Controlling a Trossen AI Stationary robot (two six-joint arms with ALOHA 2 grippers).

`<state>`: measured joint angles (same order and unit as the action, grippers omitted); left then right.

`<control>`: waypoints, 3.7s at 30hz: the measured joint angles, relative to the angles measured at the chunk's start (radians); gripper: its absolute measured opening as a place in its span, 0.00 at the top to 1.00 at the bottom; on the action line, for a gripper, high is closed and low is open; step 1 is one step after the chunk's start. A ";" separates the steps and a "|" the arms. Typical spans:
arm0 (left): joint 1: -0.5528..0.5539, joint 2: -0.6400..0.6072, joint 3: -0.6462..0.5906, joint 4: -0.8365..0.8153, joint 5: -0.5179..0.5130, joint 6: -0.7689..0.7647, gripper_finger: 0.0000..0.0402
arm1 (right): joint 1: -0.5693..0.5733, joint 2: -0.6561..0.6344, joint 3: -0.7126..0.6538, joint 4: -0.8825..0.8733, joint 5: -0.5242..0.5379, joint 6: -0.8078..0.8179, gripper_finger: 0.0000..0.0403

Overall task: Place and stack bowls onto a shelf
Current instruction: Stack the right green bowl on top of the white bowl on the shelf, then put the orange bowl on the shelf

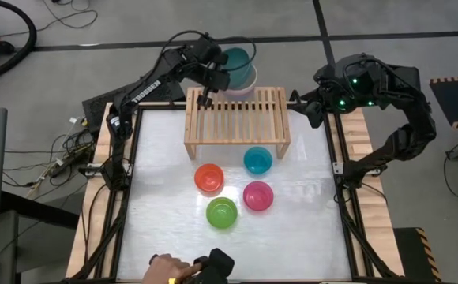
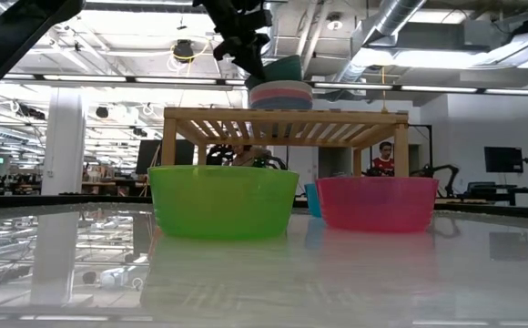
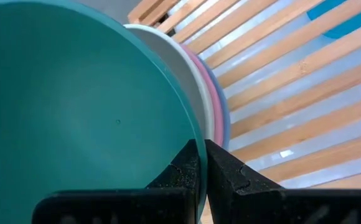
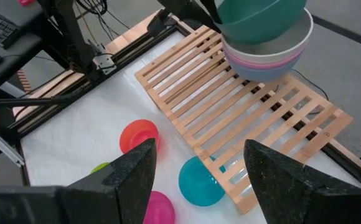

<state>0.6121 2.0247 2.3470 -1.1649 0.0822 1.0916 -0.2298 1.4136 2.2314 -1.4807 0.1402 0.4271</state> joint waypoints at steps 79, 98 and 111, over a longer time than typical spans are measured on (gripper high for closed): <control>-0.768 -0.619 -1.338 0.541 -0.075 -0.828 0.69 | 0.682 -0.250 -1.070 0.285 0.127 0.649 0.37; -0.703 -0.359 -1.334 0.594 0.031 -0.842 0.69 | 0.702 -0.249 -1.070 0.287 0.124 0.638 0.37; -0.630 -0.469 -1.311 0.685 -0.353 -0.820 0.69 | 0.698 -0.249 -1.070 0.288 0.201 0.638 0.37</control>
<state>-0.0183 1.5556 1.0359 -0.4802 -0.2705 0.2712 0.4679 1.1645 1.1610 -1.1923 0.3409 1.0649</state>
